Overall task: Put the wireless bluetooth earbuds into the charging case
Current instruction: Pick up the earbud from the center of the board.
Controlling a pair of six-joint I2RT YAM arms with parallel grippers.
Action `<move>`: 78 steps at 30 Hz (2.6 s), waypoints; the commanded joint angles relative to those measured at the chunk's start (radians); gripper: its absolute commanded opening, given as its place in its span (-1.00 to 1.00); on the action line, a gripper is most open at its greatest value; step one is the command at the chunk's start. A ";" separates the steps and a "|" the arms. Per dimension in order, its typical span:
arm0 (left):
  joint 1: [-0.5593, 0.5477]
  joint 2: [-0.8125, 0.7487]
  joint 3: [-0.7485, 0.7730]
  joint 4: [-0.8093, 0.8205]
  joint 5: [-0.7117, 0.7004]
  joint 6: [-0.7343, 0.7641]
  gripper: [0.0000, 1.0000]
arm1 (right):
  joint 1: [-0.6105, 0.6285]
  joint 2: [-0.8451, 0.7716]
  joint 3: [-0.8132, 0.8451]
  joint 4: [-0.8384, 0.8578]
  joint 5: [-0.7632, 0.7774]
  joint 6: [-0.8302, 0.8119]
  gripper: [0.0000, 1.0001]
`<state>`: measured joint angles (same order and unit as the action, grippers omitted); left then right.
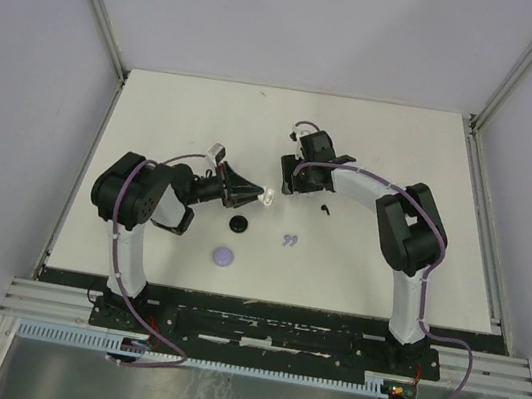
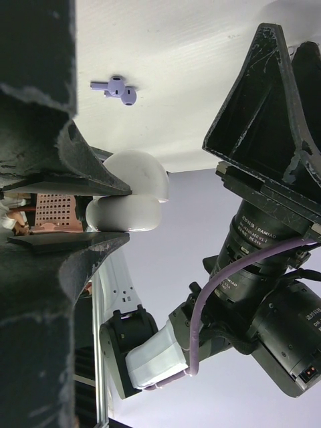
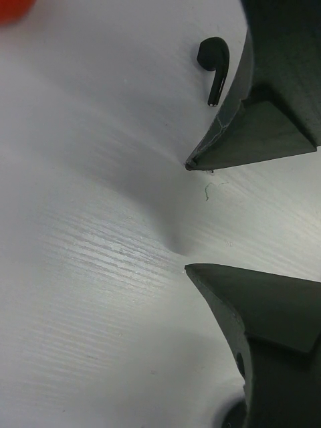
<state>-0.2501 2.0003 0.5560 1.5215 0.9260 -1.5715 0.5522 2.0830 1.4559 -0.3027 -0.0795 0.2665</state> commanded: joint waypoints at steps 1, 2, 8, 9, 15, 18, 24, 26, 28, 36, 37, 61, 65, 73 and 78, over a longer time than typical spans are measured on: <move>0.004 -0.024 -0.004 0.146 0.018 -0.031 -0.94 | 0.000 -0.005 -0.010 0.028 -0.009 0.011 0.32; 0.005 -0.026 -0.005 0.147 0.018 -0.030 -0.94 | 0.000 -0.005 -0.012 0.027 -0.010 0.011 0.32; 0.005 -0.027 -0.006 0.147 0.016 -0.032 -0.94 | 0.001 -0.024 -0.036 0.025 -0.017 0.013 0.31; 0.005 -0.028 -0.006 0.146 0.016 -0.032 -0.94 | 0.000 -0.032 -0.047 0.024 -0.017 0.013 0.32; 0.004 -0.030 -0.011 0.147 0.014 -0.030 -0.94 | 0.001 -0.074 -0.095 0.027 -0.017 0.011 0.31; 0.005 -0.035 -0.016 0.146 0.013 -0.029 -0.94 | 0.002 -0.093 -0.120 0.028 -0.018 0.010 0.31; 0.004 -0.043 -0.021 0.147 0.011 -0.028 -0.94 | 0.000 -0.129 -0.160 0.027 -0.017 0.007 0.31; 0.005 -0.046 -0.024 0.146 0.010 -0.028 -0.94 | 0.001 -0.142 -0.172 0.026 -0.016 0.004 0.30; 0.003 -0.047 -0.025 0.146 0.010 -0.028 -0.94 | 0.001 -0.153 -0.181 0.027 -0.011 0.002 0.30; 0.004 -0.043 -0.022 0.146 0.011 -0.028 -0.94 | 0.001 -0.193 -0.185 0.027 0.000 -0.006 0.31; 0.005 -0.042 -0.021 0.146 0.010 -0.028 -0.94 | 0.001 -0.202 -0.184 0.029 0.003 -0.006 0.31; 0.005 -0.055 -0.016 0.147 0.015 -0.035 -0.94 | -0.030 -0.128 0.037 -0.198 0.139 0.076 0.16; 0.004 -0.054 -0.014 0.147 0.014 -0.036 -0.94 | -0.037 -0.095 0.060 -0.206 0.135 0.070 0.15; 0.004 -0.051 -0.014 0.148 0.014 -0.035 -0.94 | -0.044 -0.043 0.092 -0.210 0.129 0.071 0.13; 0.004 -0.049 -0.014 0.148 0.014 -0.036 -0.94 | -0.048 -0.019 0.105 -0.210 0.126 0.075 0.10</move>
<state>-0.2501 1.9827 0.5354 1.5223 0.9257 -1.5734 0.5129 2.0499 1.5124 -0.5167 0.0448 0.3294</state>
